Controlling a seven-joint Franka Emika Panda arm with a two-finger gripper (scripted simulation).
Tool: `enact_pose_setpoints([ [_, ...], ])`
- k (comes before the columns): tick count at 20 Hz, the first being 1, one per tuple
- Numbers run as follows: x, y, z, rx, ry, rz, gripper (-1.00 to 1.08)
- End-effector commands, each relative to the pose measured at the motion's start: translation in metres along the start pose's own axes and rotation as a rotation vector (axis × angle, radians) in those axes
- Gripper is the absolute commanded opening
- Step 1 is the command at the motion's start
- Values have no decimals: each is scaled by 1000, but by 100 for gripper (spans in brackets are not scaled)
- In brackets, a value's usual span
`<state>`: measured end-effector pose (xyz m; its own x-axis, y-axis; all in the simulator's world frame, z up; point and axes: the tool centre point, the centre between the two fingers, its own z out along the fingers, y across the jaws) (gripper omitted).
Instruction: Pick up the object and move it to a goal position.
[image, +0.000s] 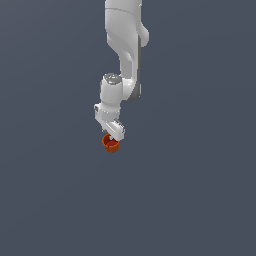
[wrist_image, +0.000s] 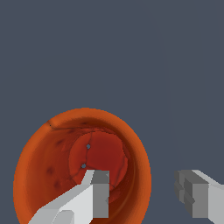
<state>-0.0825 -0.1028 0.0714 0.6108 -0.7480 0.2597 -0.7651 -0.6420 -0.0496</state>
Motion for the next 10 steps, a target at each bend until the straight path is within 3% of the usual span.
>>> enact_pose_setpoints([
  [1,1,0,3,1,1,0,28],
  [2,1,-1,3,1,1,0,28],
  [3,1,-1,3,1,1,0,-100],
  [10,1,-1,3,1,1,0,-100],
])
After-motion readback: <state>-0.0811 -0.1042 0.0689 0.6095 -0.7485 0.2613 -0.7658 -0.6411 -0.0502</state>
